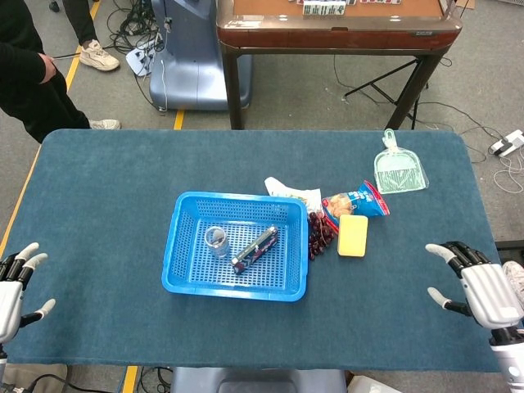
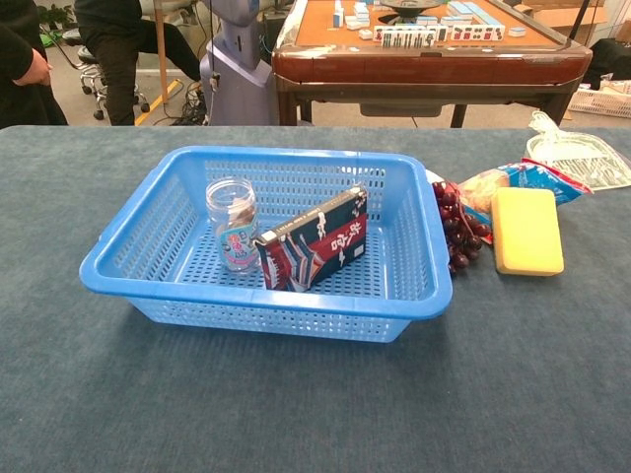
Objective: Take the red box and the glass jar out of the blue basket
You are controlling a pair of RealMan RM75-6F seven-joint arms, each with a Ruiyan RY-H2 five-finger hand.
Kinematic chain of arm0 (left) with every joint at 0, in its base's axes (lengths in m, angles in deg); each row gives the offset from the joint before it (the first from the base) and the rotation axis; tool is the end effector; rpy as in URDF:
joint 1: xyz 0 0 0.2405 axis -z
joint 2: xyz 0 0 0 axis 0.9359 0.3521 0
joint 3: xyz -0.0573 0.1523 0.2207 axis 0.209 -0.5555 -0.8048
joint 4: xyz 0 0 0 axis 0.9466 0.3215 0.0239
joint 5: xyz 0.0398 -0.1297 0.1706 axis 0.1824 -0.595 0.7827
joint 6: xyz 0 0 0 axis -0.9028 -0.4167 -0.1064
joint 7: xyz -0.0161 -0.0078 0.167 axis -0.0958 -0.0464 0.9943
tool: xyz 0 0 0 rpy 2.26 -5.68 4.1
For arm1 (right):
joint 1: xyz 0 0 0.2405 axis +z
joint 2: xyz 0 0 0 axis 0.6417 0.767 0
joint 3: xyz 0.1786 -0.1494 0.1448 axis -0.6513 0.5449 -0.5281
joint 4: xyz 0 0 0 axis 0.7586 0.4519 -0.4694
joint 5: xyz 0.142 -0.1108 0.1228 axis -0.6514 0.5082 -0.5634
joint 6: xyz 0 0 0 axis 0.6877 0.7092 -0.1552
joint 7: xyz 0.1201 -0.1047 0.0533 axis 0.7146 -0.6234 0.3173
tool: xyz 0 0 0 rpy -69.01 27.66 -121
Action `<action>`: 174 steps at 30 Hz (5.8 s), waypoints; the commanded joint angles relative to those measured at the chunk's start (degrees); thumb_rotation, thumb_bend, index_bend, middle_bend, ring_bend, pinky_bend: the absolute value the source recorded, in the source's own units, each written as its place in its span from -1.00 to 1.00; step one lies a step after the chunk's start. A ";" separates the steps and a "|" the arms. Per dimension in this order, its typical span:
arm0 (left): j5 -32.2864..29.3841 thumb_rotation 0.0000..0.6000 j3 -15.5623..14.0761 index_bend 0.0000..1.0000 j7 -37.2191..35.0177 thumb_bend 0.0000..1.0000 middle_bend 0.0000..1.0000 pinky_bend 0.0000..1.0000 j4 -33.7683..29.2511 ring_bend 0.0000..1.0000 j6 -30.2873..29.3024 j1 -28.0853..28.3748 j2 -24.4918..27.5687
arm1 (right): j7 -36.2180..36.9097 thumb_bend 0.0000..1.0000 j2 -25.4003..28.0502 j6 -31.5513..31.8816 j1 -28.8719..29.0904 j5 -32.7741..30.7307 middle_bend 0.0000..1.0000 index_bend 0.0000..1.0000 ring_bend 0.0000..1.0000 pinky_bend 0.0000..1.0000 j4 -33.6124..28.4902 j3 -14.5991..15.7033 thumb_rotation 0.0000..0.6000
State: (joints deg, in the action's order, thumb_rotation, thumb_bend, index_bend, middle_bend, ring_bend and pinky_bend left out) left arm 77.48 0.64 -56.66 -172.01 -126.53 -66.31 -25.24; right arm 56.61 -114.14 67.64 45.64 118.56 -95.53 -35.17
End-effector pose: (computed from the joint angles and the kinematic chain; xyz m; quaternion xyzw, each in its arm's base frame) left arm -0.3207 0.1960 0.1766 -0.6051 -0.3279 -0.3390 0.6414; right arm -0.2954 -0.2033 0.1784 0.6410 -0.3808 0.4184 0.5187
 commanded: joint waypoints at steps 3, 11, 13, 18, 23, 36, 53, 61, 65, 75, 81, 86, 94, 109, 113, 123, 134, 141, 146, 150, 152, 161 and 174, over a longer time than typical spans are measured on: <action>0.27 1.00 -0.05 -0.47 -0.24 -0.70 -0.71 -0.63 -0.05 -0.69 -0.35 -0.17 0.20 | -1.78 -0.66 3.16 -7.41 7.00 3.96 -0.45 -0.52 -0.63 -0.42 -4.87 -1.47 1.00; 0.95 1.00 -0.28 -0.46 -0.74 -0.70 -0.71 -0.63 -0.14 -0.69 -1.42 -0.81 0.73 | -4.69 -0.66 2.85 -23.95 20.90 2.32 -0.45 -0.52 -0.63 -0.42 -10.21 -6.30 1.00; 1.01 1.00 -0.34 -0.46 -0.84 -0.70 -0.71 -0.63 -0.11 -0.69 -1.55 -0.94 0.86 | -5.31 -0.66 1.63 -27.11 23.77 0.72 -0.45 -0.52 -0.63 -0.42 -10.45 -7.61 1.00; 0.85 1.00 -0.59 -0.45 -0.78 -0.70 -0.71 -0.63 0.12 -0.69 -1.41 -1.19 0.84 | -8.63 -0.66 -3.64 -36.27 31.91 -5.22 -0.45 -0.52 -0.63 -0.42 -8.63 -10.75 1.00; 0.63 1.00 -0.66 -0.45 -0.85 -0.70 -0.71 -0.63 0.12 -0.69 -1.48 -1.46 0.81 | -15.25 -0.66 -10.75 -42.63 38.80 -11.39 -0.45 -0.52 -0.63 -0.42 -4.08 -12.48 1.00; -0.30 1.00 -0.63 -0.44 -1.78 -0.70 -0.71 -0.63 1.45 -0.69 -0.98 -1.77 0.99 | -25.94 -0.66 -25.59 -49.09 49.74 -24.72 -0.45 -0.52 -0.63 -0.42 9.36 -11.48 1.00; -1.49 1.00 -0.47 -0.43 -3.88 -0.70 -0.71 -0.63 3.64 -0.69 -0.40 -2.14 0.68 | -29.22 -0.34 -36.04 -47.86 55.71 -30.54 -0.26 -0.28 -0.43 -0.33 20.61 -8.60 1.00; -1.46 1.00 -0.55 -0.40 -4.40 -0.70 -0.71 -0.63 3.73 -0.69 -0.50 -2.37 0.82 | -25.92 -0.14 -39.04 -43.64 55.34 -26.54 0.09 0.19 0.03 0.23 24.41 -8.74 1.00; -1.57 1.00 -0.56 -0.38 -4.40 -0.70 -0.71 -0.63 3.80 -0.69 -0.51 -2.49 0.80 | -22.90 -0.13 -37.59 -41.27 54.34 -24.34 0.14 0.24 0.11 0.33 22.95 -9.19 1.00; -1.17 1.00 -0.27 -0.37 -4.45 -0.70 -0.71 -0.63 3.65 -0.69 -0.79 -2.34 0.94 | -15.87 -0.12 -23.56 -31.01 48.13 -17.47 0.14 0.25 0.12 0.33 9.51 -10.49 1.00; -0.72 1.00 -0.41 -0.37 -4.38 -0.70 -0.71 -0.63 3.62 -0.69 -0.40 -2.06 0.68 | -12.98 -0.14 -13.28 -26.34 42.12 -16.79 0.13 0.25 0.12 0.33 3.99 -9.34 1.00; -0.68 1.00 -0.33 -0.37 -4.30 -0.70 -0.71 -0.63 3.56 -0.69 -0.42 -2.00 0.65 | -11.24 -0.16 -7.03 -25.25 37.49 -18.86 0.12 0.25 0.12 0.33 3.27 -7.54 1.00; -0.42 1.00 -0.42 -0.37 -3.53 -0.70 -0.71 -0.63 2.96 -0.69 0.01 -1.67 0.54 | -3.81 -0.16 -4.25 -25.49 32.32 -13.47 0.12 0.25 0.12 0.33 4.11 -2.01 1.00; 0.34 1.00 -0.46 -0.37 -1.70 -0.70 -0.71 -0.63 0.91 -0.69 -0.43 -1.51 1.20 | 6.32 -0.19 -7.59 -26.84 28.49 -2.69 -0.05 0.16 0.03 0.28 9.89 6.13 1.00; 0.61 1.00 -0.58 -0.37 -1.38 -0.70 -0.71 -0.63 0.47 -0.69 -0.58 -1.56 1.23 | 4.52 -0.22 -7.04 -32.50 29.89 -5.76 -0.53 -0.54 -0.56 -0.30 9.90 6.14 1.00; 0.49 1.00 -0.50 -0.37 -0.97 -0.70 -0.71 -0.63 -0.13 -0.69 -1.28 -1.95 1.85 | 1.70 -0.29 -4.58 -33.94 31.83 -9.04 -1.00 -1.00 -1.00 -0.98 7.36 2.35 1.00; 1.16 1.00 -0.63 -0.37 -0.39 -0.70 -0.71 -0.63 -0.71 -0.69 -1.38 -1.86 1.93 | 3.23 -0.71 -3.80 -31.67 36.81 -5.37 -0.83 -1.00 -0.98 -0.81 0.12 -3.99 1.00; 2.59 1.00 -0.90 -0.37 0.27 -0.70 -0.71 -0.63 -1.77 -0.69 -1.86 -1.79 2.00 | -0.87 -0.98 -9.25 -42.38 46.02 -12.55 -0.83 -1.00 -0.97 -0.77 -0.90 -9.28 1.00; 2.91 1.00 -0.78 -0.37 0.31 -0.70 -0.71 -0.63 -2.22 -0.69 -2.53 -1.99 2.49 | -7.32 -1.00 -15.68 -49.87 53.44 -21.22 -0.83 -1.00 -0.97 -0.77 2.80 -11.90 1.00; 3.10 1.00 -0.73 -0.37 -0.18 -0.70 -0.71 -0.63 -2.36 -0.69 -3.08 -2.23 2.64 | -12.31 -1.00 -21.02 -53.25 59.00 -28.95 -0.83 -1.00 -0.97 -0.77 7.88 -12.71 1.00; 3.19 1.00 -0.78 -0.37 -0.32 -0.70 -0.71 -0.63 -2.24 -0.69 -3.22 -2.34 2.76 | -14.79 -1.00 -24.09 -53.71 61.62 -32.51 -0.83 -1.00 -0.97 -0.77 10.92 -12.71 1.00; 2.32 1.00 -0.62 -0.37 -1.46 -0.70 -0.71 -0.64 -1.24 -0.69 -3.08 -2.58 2.85 | -20.78 -1.00 -34.42 -54.69 70.77 -45.55 -0.83 -1.00 -0.96 -0.71 22.39 -12.05 1.00; 1.19 1.00 -0.68 -0.37 -3.68 -0.70 -0.71 -0.63 0.37 -0.69 -4.13 -3.91 3.15 | -25.43 -0.98 -44.36 -54.71 77.97 -56.16 -0.63 -0.96 -0.72 -0.29 34.37 -8.75 1.00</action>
State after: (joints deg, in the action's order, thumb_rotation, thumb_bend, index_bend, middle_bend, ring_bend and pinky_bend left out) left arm 78.69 -0.03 -60.31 -171.67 -130.64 -70.19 -22.09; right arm 31.64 -157.78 12.70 123.10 63.03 -61.87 -44.39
